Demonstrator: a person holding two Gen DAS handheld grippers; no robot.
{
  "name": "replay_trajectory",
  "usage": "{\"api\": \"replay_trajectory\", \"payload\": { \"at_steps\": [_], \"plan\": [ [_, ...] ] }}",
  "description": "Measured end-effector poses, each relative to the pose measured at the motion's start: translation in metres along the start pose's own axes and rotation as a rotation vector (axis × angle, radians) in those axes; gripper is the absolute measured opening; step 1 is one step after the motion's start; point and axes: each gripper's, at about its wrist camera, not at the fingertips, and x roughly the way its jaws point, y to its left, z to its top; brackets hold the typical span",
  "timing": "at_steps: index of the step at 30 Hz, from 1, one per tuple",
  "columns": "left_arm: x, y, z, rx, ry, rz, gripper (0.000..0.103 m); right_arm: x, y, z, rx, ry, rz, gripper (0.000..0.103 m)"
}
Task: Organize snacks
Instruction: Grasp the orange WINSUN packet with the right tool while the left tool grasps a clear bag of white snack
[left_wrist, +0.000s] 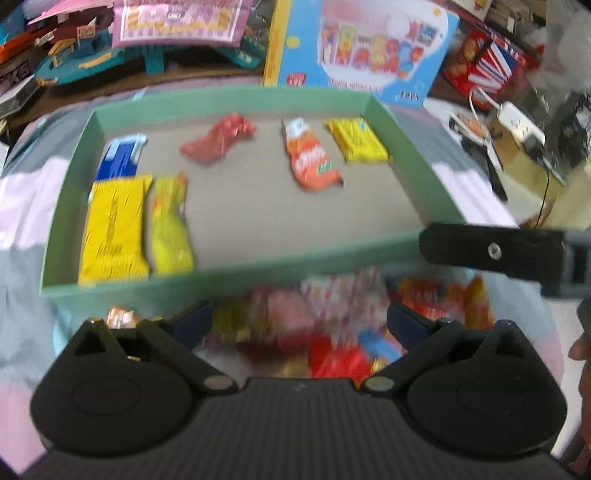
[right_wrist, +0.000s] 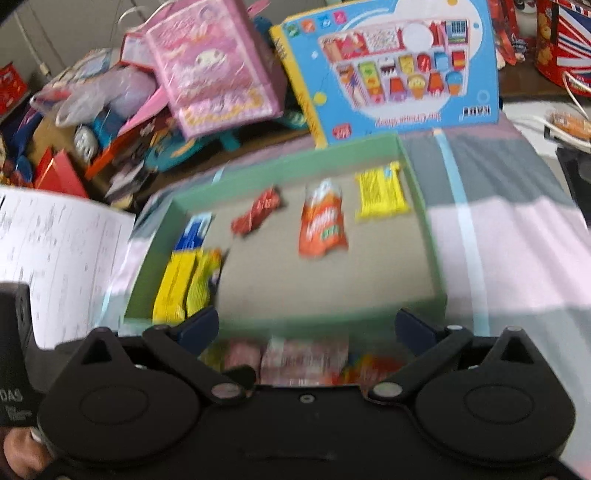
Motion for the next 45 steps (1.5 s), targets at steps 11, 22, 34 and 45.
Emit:
{"api": "replay_trajectory", "payload": {
  "at_steps": [11,22,34,45],
  "plan": [
    [-0.011,0.034,-0.069,-0.063,0.022,0.043,0.103,-0.015,0.014,-0.094,-0.010,0.095,0.059,0.102],
    [-0.007,0.063,-0.076,-0.163,0.025,0.081,0.103,0.004,0.039,-0.121,-0.113,0.187,0.078,0.093],
    [-0.002,0.056,-0.069,-0.169,0.029,0.083,0.103,0.012,0.072,-0.152,-0.435,0.179,-0.053,0.057],
    [0.006,0.020,-0.058,-0.102,0.035,0.012,0.074,-0.023,0.021,-0.123,-0.128,0.152,0.027,0.052]
  ]
}}
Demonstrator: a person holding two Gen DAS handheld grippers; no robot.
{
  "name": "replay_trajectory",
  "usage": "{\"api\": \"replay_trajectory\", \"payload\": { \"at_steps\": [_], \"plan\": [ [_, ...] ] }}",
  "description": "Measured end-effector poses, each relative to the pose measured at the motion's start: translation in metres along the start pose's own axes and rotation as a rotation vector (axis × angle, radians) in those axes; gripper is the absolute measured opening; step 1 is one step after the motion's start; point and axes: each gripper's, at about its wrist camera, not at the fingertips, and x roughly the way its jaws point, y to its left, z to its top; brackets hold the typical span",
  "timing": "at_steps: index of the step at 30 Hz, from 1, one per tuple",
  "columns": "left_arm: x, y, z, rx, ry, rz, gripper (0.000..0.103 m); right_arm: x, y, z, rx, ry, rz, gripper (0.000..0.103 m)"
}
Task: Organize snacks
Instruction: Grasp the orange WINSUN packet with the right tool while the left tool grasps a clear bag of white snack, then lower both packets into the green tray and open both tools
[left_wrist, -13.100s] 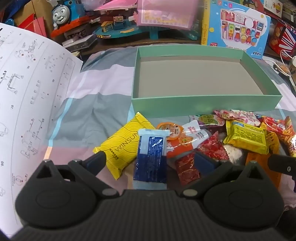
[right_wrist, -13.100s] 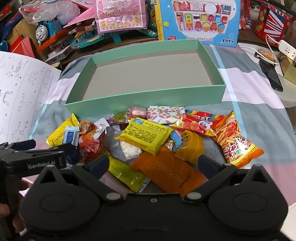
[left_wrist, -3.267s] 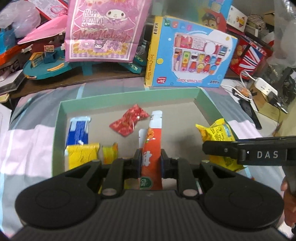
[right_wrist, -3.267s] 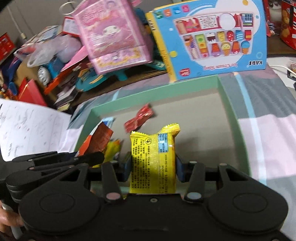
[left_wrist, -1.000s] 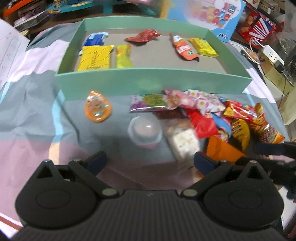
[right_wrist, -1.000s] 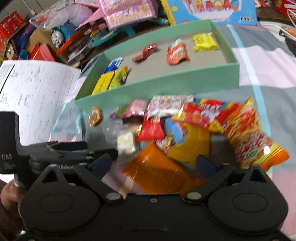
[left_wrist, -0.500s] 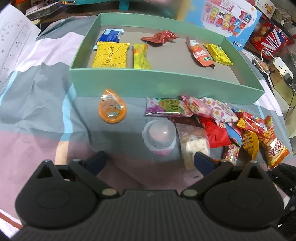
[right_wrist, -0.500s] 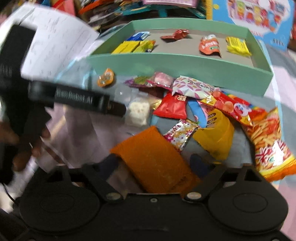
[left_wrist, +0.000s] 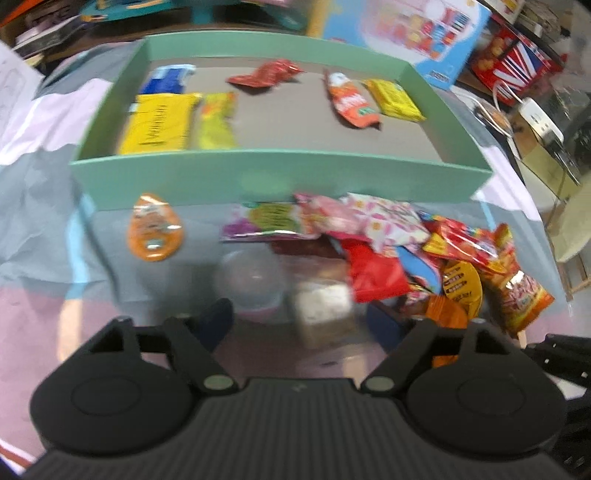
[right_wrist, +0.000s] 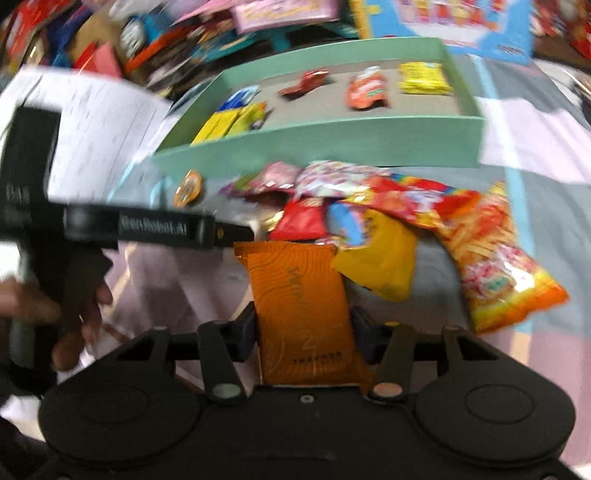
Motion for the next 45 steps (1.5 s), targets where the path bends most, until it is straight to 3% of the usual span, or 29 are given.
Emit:
{"api": "replay_trajectory", "payload": {
  "at_steps": [4,5,6,15,22,29,38,40,41,42,44,45],
  "plan": [
    [0.010,-0.018,-0.007,0.047,-0.011,0.033,0.070,-0.013,-0.017,0.002,0.071,-0.026,0.002,0.051],
    [0.010,-0.020,-0.009,0.067,-0.026,0.046,0.046,-0.016,-0.020,0.002,0.086,-0.031,0.008,0.051],
    [0.010,-0.024,-0.011,0.094,-0.032,0.055,0.034,-0.017,-0.024,0.002,0.102,-0.034,0.017,0.051],
    [-0.025,-0.016,-0.008,0.097,-0.051,-0.013,0.033,-0.024,-0.025,0.022,0.125,-0.087,0.065,0.051],
    [-0.037,-0.028,0.047,0.092,-0.142,-0.060,0.033,-0.027,-0.034,0.068,0.171,-0.178,0.045,0.052],
    [0.001,-0.058,0.116,0.091,-0.155,-0.109,0.033,-0.009,-0.066,0.141,0.236,-0.219,-0.073,0.052],
    [0.067,-0.077,0.146,0.083,-0.082,-0.124,0.033,0.051,-0.090,0.187,0.216,-0.191,-0.168,0.056],
    [0.076,-0.079,0.147,0.090,-0.068,-0.116,0.036,0.056,-0.093,0.190,0.212,-0.198,-0.161,0.060],
    [0.079,-0.079,0.146,0.095,-0.068,-0.104,0.052,0.058,-0.095,0.191,0.218,-0.200,-0.151,0.072],
    [0.079,-0.079,0.145,0.099,-0.068,-0.091,0.078,0.058,-0.096,0.192,0.227,-0.203,-0.132,0.078],
    [0.076,-0.078,0.144,0.103,-0.092,-0.057,0.096,0.053,-0.094,0.192,0.225,-0.228,-0.113,0.088],
    [0.073,-0.076,0.143,0.103,-0.106,-0.051,0.097,0.050,-0.092,0.192,0.215,-0.241,-0.114,0.090]
  ]
}}
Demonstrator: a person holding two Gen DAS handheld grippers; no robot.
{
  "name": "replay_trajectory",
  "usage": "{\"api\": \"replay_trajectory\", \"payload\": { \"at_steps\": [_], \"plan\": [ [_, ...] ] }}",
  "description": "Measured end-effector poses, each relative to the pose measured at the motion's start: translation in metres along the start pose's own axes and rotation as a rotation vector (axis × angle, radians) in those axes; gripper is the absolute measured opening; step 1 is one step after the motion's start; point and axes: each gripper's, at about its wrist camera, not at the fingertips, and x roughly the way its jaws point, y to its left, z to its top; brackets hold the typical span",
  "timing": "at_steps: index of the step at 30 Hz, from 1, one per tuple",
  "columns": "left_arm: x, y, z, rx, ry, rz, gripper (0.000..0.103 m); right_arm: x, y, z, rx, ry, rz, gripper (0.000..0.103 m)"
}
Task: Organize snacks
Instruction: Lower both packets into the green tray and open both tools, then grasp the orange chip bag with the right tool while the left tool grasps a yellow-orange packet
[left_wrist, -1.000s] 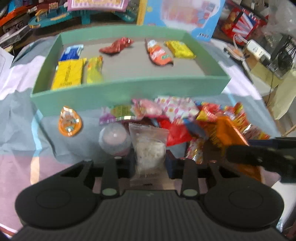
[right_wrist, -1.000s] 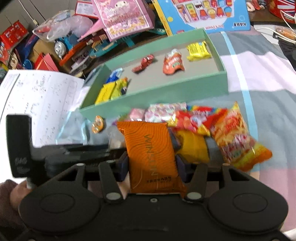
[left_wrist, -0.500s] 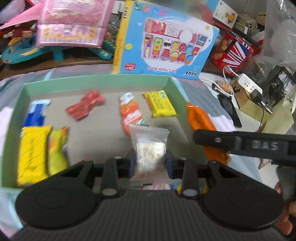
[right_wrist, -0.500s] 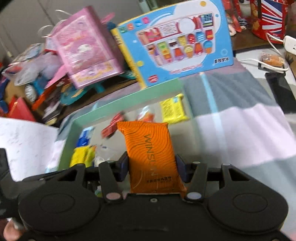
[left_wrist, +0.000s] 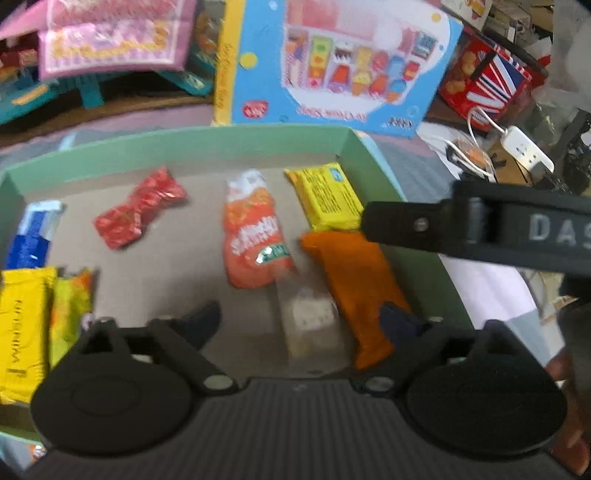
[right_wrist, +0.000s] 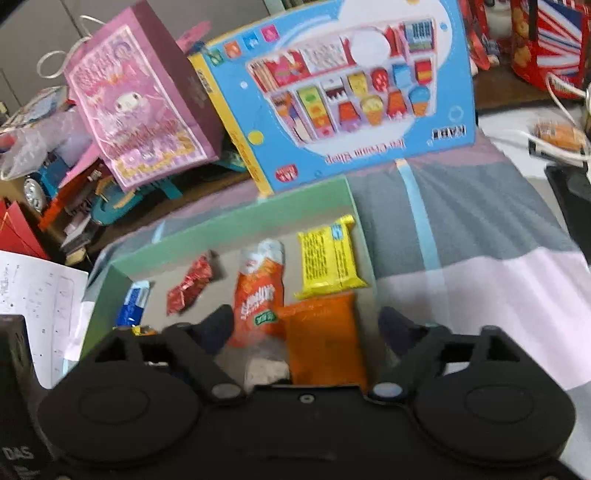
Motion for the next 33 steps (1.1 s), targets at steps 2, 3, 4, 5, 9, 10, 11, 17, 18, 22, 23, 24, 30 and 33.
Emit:
{"api": "replay_trajectory", "payload": {
  "at_steps": [2,3,4,5,9,10,11,17,18,22,23,24,30,33],
  "plan": [
    [-0.008,0.005,0.000,-0.013,0.003,-0.008,0.099,-0.008,0.004,-0.001,-0.014,-0.017,0.005,0.095],
    [-0.013,0.007,0.000,-0.025,0.000,-0.015,0.101,-0.012,0.005,-0.001,-0.019,-0.022,0.010,0.096],
    [-0.019,0.010,-0.001,-0.035,-0.008,-0.020,0.101,-0.016,0.005,-0.002,-0.020,-0.027,0.014,0.098],
    [-0.025,0.012,-0.003,-0.041,-0.017,-0.020,0.103,-0.021,0.006,-0.003,-0.018,-0.030,0.017,0.101],
    [-0.048,0.017,-0.013,-0.053,-0.038,-0.015,0.103,-0.045,0.006,-0.014,-0.007,-0.042,0.020,0.103],
    [-0.054,0.018,-0.017,-0.053,-0.036,-0.012,0.103,-0.050,0.005,-0.017,-0.006,-0.042,0.017,0.103],
    [-0.059,0.018,-0.021,-0.051,-0.035,-0.009,0.103,-0.056,0.005,-0.021,-0.006,-0.042,0.014,0.103],
    [-0.084,0.017,-0.049,-0.042,-0.037,-0.009,0.103,-0.090,-0.005,-0.047,0.010,-0.037,-0.010,0.103],
    [-0.086,0.016,-0.054,-0.041,-0.033,-0.010,0.103,-0.094,-0.007,-0.052,0.015,-0.034,-0.011,0.103],
    [-0.091,0.009,-0.071,-0.038,-0.010,-0.012,0.103,-0.108,-0.015,-0.072,0.031,-0.021,-0.015,0.103],
    [-0.091,0.008,-0.075,-0.033,-0.003,-0.013,0.103,-0.111,-0.017,-0.076,0.034,-0.018,-0.018,0.103],
    [-0.092,0.005,-0.080,-0.027,0.003,-0.012,0.103,-0.113,-0.019,-0.082,0.038,-0.013,-0.022,0.103],
    [-0.089,-0.007,-0.107,0.013,0.066,-0.025,0.103,-0.117,-0.031,-0.111,0.046,0.015,-0.049,0.103],
    [-0.086,-0.013,-0.113,0.032,0.084,-0.028,0.103,-0.115,-0.036,-0.126,0.046,0.037,-0.063,0.102]
  ]
}}
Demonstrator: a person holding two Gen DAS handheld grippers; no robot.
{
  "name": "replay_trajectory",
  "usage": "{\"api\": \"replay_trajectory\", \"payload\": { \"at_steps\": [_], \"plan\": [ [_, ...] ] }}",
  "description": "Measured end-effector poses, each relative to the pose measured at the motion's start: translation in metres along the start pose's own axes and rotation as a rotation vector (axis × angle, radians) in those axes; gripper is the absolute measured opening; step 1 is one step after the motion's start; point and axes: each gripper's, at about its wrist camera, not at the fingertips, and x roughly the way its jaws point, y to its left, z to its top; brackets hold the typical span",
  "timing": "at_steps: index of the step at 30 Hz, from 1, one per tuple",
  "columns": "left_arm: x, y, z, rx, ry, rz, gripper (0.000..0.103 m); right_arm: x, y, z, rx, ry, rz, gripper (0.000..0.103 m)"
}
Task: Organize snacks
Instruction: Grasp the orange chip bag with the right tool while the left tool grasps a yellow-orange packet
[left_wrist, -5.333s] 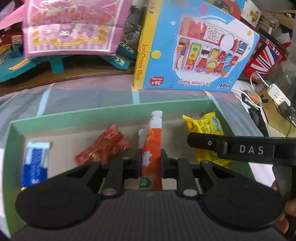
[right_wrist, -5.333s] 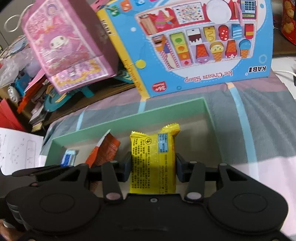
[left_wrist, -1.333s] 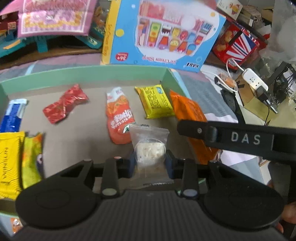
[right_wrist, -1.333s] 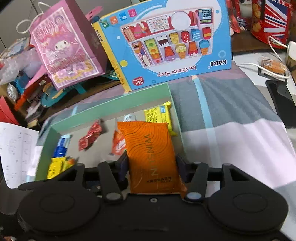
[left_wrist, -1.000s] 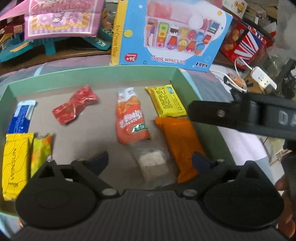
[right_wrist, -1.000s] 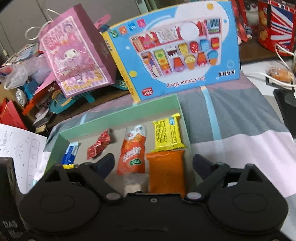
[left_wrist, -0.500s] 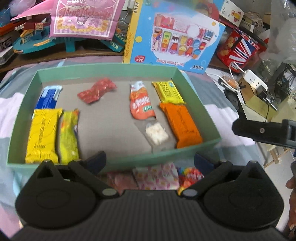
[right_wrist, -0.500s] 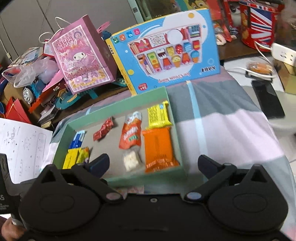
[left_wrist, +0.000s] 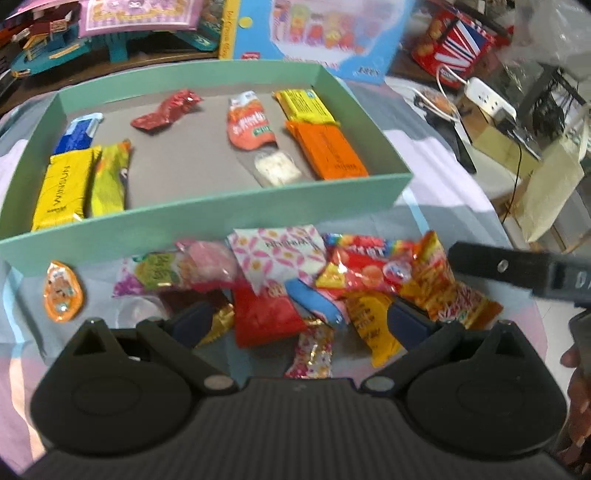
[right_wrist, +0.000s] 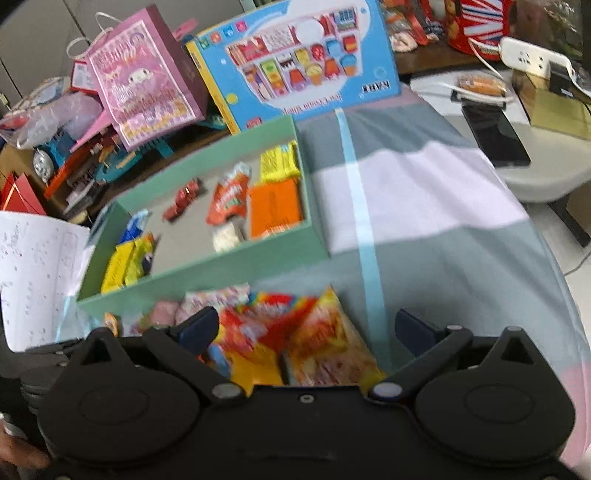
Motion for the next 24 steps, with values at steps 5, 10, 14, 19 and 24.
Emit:
{"api": "replay_trajectory", "payload": {
  "at_steps": [5,10,14,19,24],
  "plan": [
    [0.005,-0.008,-0.003,0.045,0.011,0.022,0.103,0.006,-0.009,-0.016,-0.036,0.038,-0.023,0.088],
    [0.009,-0.015,-0.007,0.063,0.025,0.015,0.103,0.022,-0.009,-0.017,-0.090,0.075,-0.023,0.062],
    [0.013,-0.023,-0.005,0.066,0.034,0.035,0.096,0.035,-0.010,-0.014,-0.099,0.092,-0.006,0.047],
    [0.017,-0.045,0.001,0.096,0.033,-0.004,0.079,0.028,-0.034,-0.016,-0.023,0.067,0.012,0.041],
    [0.034,-0.076,0.000,0.165,0.057,-0.037,0.046,0.015,-0.063,-0.024,0.058,0.060,0.035,0.041]
  ]
}}
